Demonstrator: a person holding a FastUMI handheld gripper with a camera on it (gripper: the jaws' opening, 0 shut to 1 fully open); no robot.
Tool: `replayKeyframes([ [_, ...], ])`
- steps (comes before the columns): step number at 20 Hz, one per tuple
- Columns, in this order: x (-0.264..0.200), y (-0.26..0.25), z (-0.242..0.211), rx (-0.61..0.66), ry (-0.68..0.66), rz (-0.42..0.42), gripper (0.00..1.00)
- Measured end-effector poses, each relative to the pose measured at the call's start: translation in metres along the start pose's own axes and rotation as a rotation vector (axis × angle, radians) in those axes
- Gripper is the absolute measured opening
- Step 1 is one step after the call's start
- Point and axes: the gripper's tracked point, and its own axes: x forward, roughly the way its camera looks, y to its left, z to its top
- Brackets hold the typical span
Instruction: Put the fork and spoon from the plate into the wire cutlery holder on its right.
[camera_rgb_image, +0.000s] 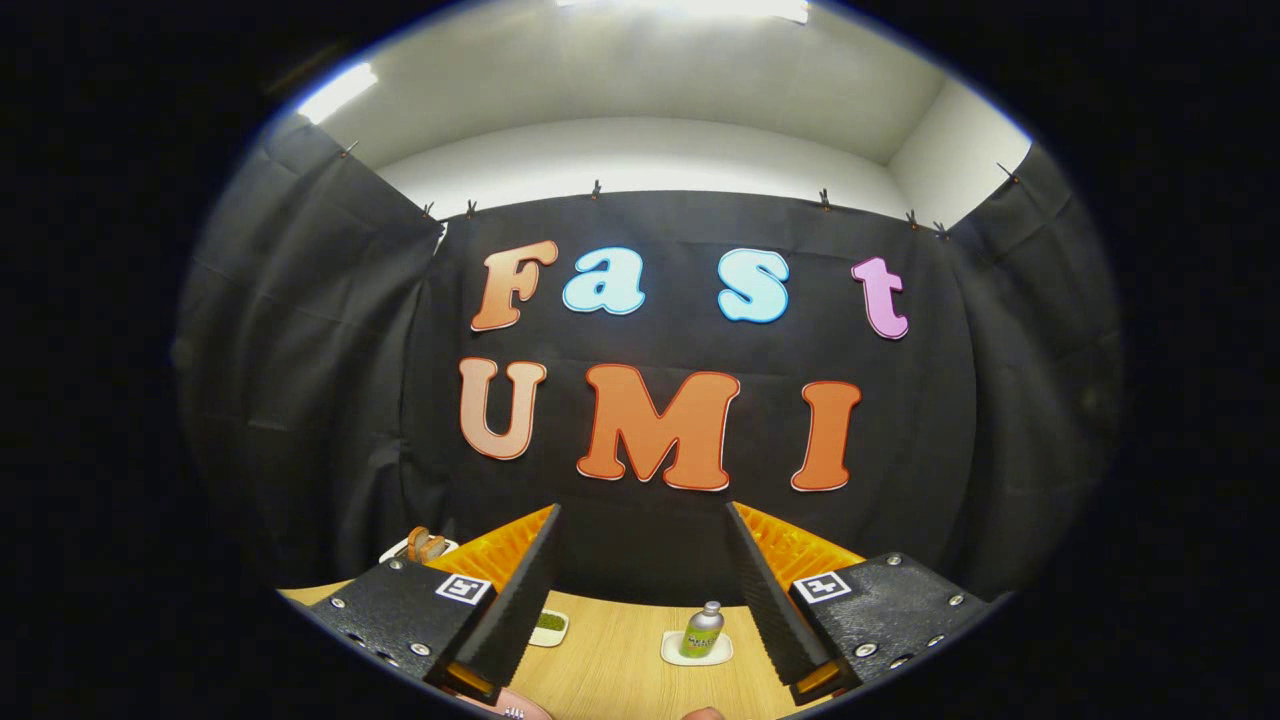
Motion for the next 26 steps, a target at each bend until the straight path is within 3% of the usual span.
replayKeyframes([
  [18, -0.011, 0.058, -0.061, 0.001, 0.157, 0.030, 0.97],
  [26, -0.040, 0.100, -0.149, 0.012, 0.375, 0.047, 0.97],
])
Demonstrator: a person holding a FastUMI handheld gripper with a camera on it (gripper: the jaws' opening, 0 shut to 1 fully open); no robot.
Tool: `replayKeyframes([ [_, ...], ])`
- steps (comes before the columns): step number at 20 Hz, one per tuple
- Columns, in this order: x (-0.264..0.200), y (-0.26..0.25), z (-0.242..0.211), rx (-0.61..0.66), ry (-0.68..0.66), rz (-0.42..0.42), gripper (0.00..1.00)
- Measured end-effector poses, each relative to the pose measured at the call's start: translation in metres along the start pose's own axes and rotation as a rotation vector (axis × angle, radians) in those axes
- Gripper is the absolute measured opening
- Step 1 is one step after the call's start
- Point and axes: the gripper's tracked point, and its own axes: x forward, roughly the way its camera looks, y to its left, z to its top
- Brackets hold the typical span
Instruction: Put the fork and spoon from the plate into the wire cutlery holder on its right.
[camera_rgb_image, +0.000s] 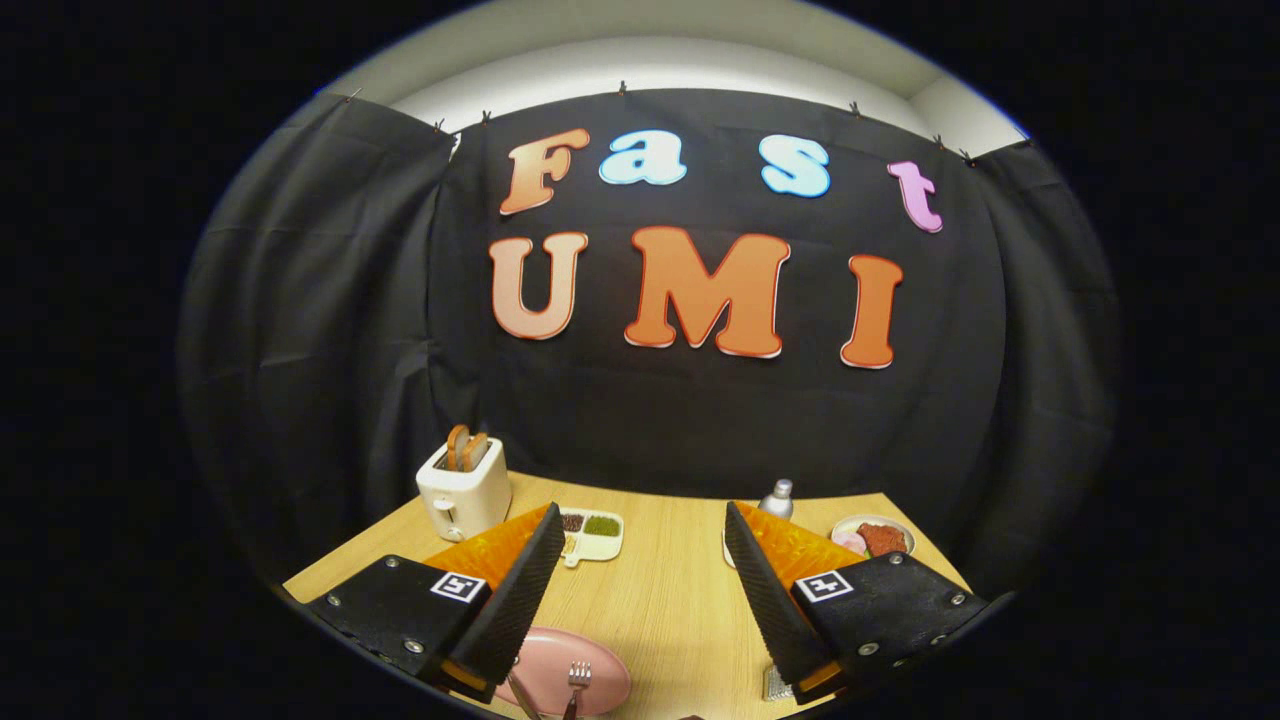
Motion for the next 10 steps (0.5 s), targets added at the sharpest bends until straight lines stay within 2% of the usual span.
replayKeyframes([
  [4, 0.006, 0.013, -0.064, 0.002, 0.165, 0.003, 0.95],
  [10, 0.013, 0.029, -0.138, -0.012, 0.374, 0.016, 0.92],
])
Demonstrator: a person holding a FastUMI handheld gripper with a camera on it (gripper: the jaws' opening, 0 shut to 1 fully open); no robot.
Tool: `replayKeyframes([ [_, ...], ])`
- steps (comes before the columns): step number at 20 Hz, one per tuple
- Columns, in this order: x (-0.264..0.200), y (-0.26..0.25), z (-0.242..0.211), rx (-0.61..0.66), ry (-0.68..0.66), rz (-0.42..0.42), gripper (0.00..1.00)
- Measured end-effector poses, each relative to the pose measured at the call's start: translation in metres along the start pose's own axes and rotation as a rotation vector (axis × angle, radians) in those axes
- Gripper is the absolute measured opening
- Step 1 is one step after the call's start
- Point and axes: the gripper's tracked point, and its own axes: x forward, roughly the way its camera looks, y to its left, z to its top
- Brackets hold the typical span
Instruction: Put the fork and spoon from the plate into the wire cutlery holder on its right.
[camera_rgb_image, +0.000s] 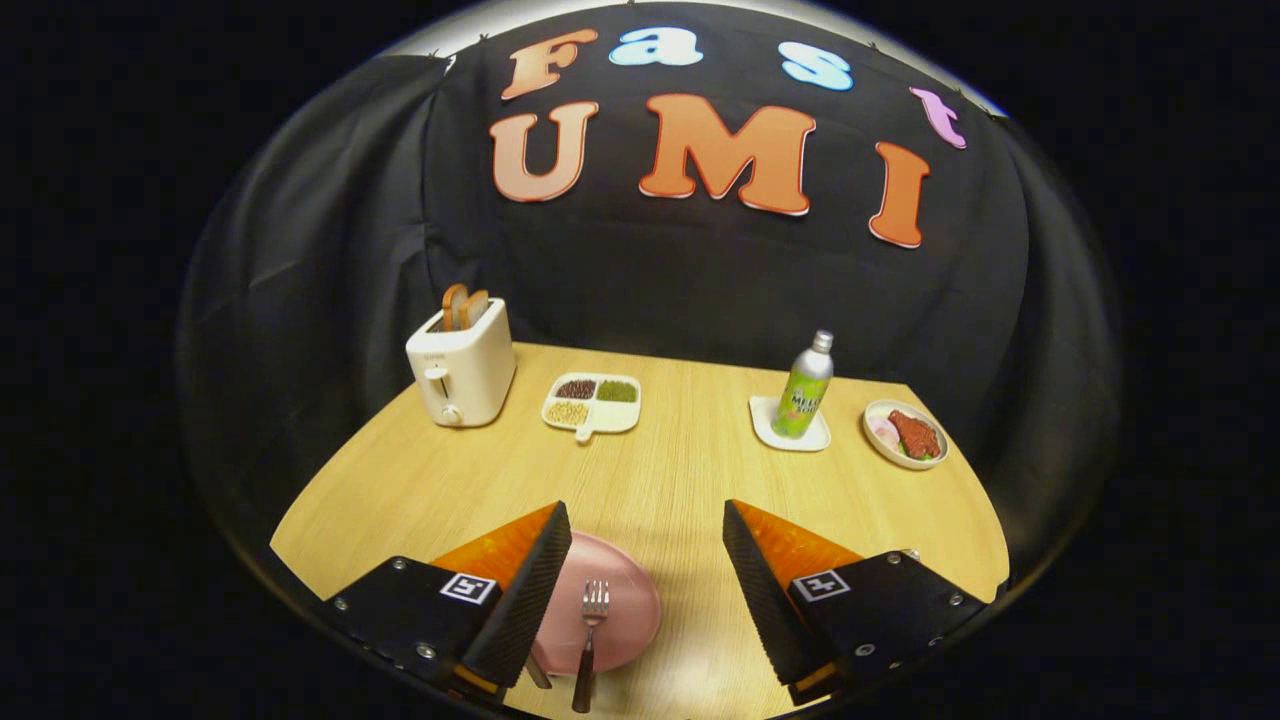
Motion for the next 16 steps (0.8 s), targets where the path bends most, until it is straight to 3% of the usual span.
replayKeyframes([
  [9, 0.019, 0.024, -0.096, -0.019, 0.330, 0.067, 0.82],
  [16, 0.022, 0.034, -0.143, -0.053, 0.552, 0.100, 0.66],
])
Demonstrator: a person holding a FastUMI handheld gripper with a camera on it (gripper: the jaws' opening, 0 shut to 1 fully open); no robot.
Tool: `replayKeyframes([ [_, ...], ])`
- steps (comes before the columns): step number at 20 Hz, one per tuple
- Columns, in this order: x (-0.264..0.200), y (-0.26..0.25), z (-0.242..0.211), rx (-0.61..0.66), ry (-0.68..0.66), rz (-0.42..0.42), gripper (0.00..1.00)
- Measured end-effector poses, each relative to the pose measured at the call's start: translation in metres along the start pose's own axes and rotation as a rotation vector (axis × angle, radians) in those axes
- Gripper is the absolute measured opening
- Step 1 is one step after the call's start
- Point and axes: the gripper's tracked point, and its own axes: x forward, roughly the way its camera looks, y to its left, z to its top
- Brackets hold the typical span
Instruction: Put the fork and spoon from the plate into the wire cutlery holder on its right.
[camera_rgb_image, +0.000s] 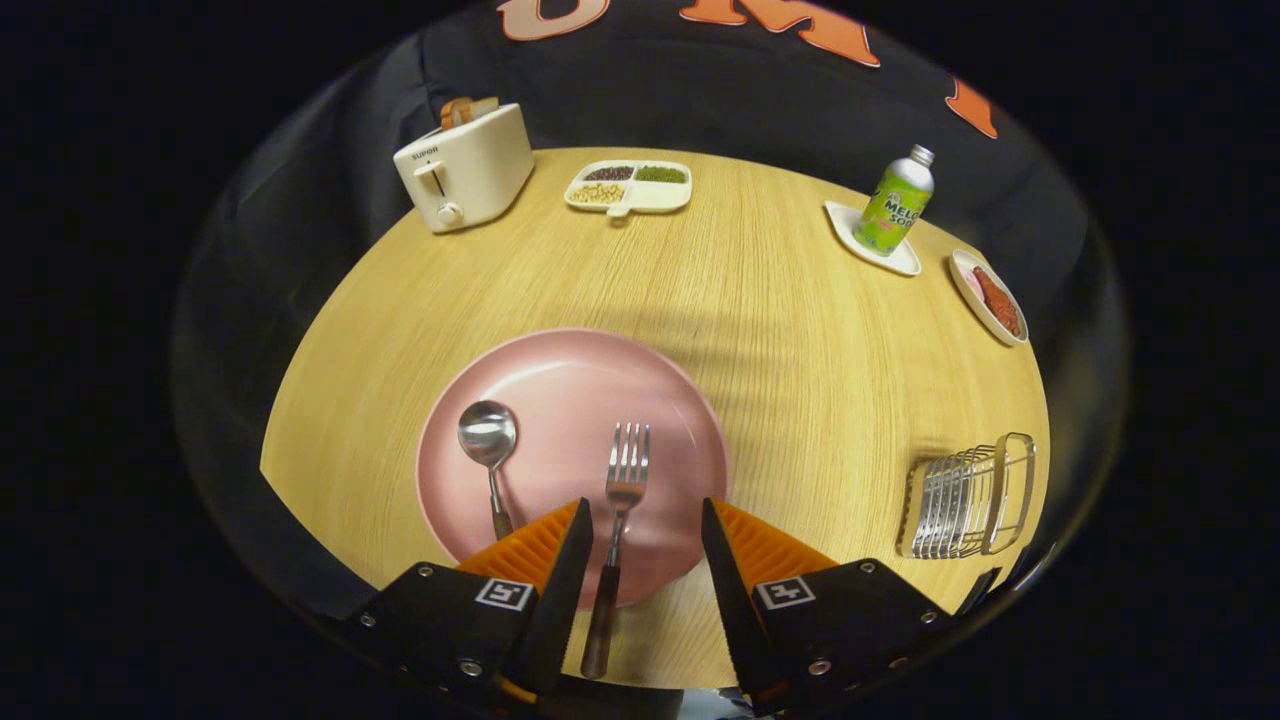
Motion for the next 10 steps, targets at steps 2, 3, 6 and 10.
replayKeyframes([
  [2, 0.005, 0.004, -0.008, -0.012, 0.050, 0.007, 0.60],
  [3, 0.009, 0.007, -0.014, -0.019, 0.073, 0.006, 0.58],
  [6, 0.015, 0.010, -0.020, -0.044, 0.124, -0.005, 0.52],
  [10, 0.020, 0.016, -0.032, -0.026, 0.186, -0.006, 0.40],
])
